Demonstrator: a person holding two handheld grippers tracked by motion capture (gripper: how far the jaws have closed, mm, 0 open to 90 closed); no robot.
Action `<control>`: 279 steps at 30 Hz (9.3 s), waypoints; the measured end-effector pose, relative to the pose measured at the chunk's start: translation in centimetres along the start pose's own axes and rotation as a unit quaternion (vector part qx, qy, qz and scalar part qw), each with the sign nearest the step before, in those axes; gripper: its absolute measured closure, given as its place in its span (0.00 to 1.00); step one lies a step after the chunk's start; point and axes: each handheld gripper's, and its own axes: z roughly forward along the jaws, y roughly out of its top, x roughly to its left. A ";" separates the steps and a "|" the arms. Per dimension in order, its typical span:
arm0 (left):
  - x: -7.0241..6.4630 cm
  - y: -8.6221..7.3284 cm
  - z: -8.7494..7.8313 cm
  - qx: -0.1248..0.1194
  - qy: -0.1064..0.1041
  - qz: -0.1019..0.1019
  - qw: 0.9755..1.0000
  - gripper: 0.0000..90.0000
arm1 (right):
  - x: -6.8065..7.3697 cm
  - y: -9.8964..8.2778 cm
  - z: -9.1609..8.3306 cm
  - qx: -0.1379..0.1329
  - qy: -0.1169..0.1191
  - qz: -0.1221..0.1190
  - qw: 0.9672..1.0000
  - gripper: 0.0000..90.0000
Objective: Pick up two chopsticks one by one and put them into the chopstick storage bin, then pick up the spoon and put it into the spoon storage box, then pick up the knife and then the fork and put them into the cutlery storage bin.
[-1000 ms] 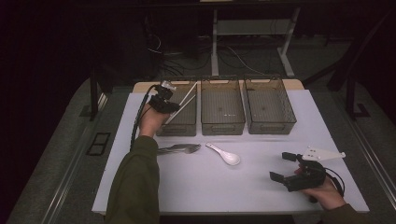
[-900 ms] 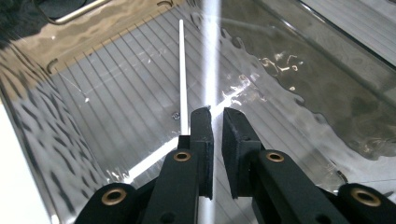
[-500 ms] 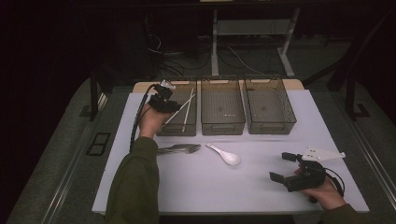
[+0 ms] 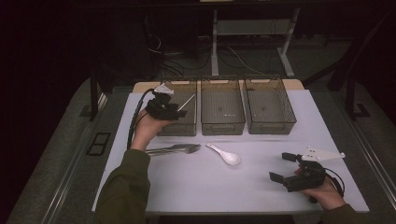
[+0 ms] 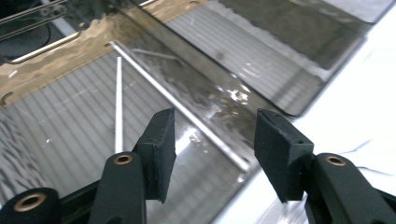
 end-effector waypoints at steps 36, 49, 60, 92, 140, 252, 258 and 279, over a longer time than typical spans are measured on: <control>-9.3 -10.8 -3.8 -0.082 -0.049 0.016 0.995 0.15 | -0.3 0.7 0.3 0.021 -0.008 0.009 1.000 0.01; -11.5 -13.5 -3.7 -0.071 -0.063 0.021 0.995 0.00 | -0.7 2.8 2.6 0.052 -0.005 0.017 0.999 0.37; -11.2 -13.9 -3.3 -0.062 -0.070 0.027 0.995 0.00 | 0.0 4.8 5.9 0.055 0.020 0.016 0.998 0.40; -10.8 -14.1 -2.7 -0.059 -0.081 0.040 0.994 0.00 | 2.0 4.7 13.7 0.153 0.037 -0.039 0.987 0.56; -10.4 -14.1 -2.9 -0.095 -0.109 0.059 0.988 0.00 | 1.7 7.8 10.0 0.103 -0.001 -0.050 0.993 0.91; -10.6 -13.8 -3.2 -0.075 -0.115 0.059 0.989 0.03 | -0.8 3.6 2.9 0.022 -0.012 -0.014 1.000 0.25; -10.0 -13.3 -3.6 -0.074 -0.096 0.059 0.991 0.08 | -0.4 2.0 1.9 0.024 -0.026 -0.013 0.999 0.22; -2.1 -12.2 -2.8 0.015 -0.022 0.062 0.998 0.92 | -0.2 0.2 0.9 0.031 -0.036 -0.015 0.999 0.22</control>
